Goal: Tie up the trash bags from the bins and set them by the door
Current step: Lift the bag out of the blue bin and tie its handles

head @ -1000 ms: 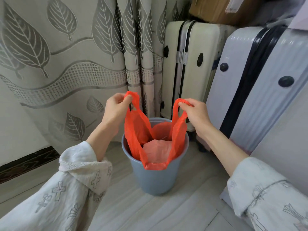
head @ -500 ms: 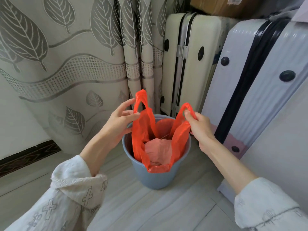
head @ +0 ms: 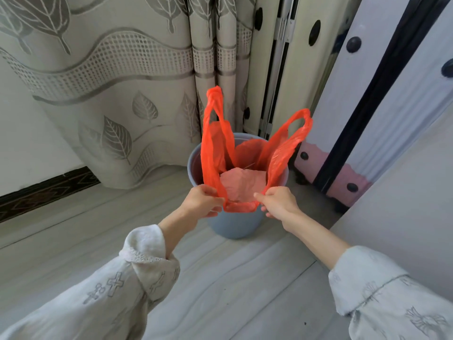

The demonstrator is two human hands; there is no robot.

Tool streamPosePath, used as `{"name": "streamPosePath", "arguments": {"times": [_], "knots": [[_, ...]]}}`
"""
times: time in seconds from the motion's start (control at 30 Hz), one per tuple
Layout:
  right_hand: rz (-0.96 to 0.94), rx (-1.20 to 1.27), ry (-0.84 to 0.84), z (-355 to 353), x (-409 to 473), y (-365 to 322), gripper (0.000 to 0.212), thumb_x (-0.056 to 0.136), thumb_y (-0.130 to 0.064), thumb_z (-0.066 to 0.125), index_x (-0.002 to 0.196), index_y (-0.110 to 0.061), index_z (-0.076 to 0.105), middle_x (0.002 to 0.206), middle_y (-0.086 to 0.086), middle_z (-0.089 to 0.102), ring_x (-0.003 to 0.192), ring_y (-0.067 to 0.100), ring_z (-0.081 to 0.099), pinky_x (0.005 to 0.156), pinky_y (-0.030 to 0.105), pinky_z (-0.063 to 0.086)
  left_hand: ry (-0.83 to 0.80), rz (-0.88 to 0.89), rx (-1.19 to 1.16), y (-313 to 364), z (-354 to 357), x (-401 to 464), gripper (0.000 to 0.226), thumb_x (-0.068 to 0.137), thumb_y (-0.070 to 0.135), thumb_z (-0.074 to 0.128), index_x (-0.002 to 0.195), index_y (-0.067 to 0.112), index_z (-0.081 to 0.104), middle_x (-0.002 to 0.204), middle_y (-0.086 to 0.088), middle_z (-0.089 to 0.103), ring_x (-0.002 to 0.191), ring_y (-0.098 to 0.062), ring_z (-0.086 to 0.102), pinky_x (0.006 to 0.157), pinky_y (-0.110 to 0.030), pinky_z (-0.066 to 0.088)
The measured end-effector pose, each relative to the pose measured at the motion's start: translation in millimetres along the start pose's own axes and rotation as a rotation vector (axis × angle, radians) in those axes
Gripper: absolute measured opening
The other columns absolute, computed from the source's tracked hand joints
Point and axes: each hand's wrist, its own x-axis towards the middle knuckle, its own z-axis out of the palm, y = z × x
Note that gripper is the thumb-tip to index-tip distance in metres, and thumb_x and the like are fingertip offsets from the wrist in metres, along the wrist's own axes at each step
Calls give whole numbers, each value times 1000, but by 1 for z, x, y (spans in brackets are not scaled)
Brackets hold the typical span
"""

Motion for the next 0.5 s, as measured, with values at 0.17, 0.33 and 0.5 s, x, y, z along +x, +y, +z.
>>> {"name": "streamPosePath", "arguments": {"times": [0.17,0.33,0.5], "knots": [[96,255,-45,2,0,9,11,85,-16,61,81,-5,63,71,9,65,64,19,62,61,31,52,75,62,139,-12,8,4,19,81,14,64,64,16,56,69,-4,58,68,-15,56,60,-21,46],[154,331,-146,-4,-5,17,14,91,-13,51,78,-12,53,64,3,62,47,8,57,47,19,37,38,-39,-84,-16,1,3,18,87,8,54,71,12,48,60,-5,66,53,-10,65,51,-18,51],[159,356,-70,-13,-1,3,16,87,-14,52,71,-14,53,53,-1,62,35,5,52,40,17,35,93,-46,-223,4,-14,7,20,85,4,52,67,10,49,35,3,58,38,-6,61,42,-13,45]]}}
